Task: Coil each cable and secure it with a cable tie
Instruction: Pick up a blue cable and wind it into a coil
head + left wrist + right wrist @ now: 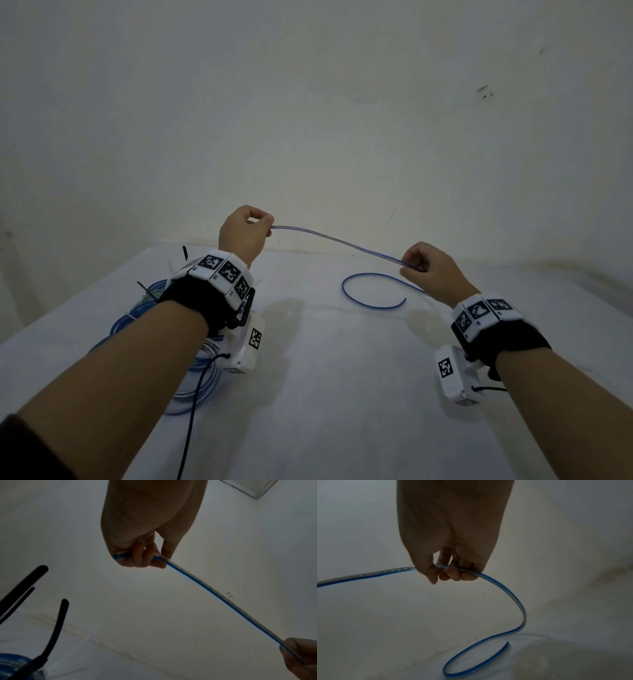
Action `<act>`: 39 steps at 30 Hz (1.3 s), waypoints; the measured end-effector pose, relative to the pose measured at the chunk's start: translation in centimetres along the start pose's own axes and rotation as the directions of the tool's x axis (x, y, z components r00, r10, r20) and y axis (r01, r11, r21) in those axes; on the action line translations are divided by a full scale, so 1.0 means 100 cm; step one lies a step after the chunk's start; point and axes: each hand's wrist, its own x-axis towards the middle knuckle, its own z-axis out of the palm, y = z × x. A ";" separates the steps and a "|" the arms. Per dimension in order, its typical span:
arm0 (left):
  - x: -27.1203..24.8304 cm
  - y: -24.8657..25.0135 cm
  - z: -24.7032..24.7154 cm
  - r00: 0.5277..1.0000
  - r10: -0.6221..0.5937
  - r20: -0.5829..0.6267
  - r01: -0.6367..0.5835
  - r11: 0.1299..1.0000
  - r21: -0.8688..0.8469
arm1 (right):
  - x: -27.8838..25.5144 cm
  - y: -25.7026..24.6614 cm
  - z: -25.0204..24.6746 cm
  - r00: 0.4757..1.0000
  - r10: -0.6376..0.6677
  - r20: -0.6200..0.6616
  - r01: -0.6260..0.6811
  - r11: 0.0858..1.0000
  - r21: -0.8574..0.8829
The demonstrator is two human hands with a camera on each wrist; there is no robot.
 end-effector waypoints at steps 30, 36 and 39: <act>-0.006 0.016 0.010 0.987 0.049 0.152 -0.003 0.957 -0.289 | 0.019 -0.096 0.082 0.875 -0.058 0.481 0.088 0.995 -0.039; -0.016 -0.003 0.013 0.908 0.301 0.292 -0.353 0.925 0.143 | 0.015 -0.101 0.073 0.872 -0.233 0.431 0.200 0.972 0.122; -0.022 -0.007 0.017 0.888 0.235 0.394 -0.357 0.893 0.273 | 0.021 -0.100 0.065 0.904 -0.320 0.285 0.283 0.945 0.165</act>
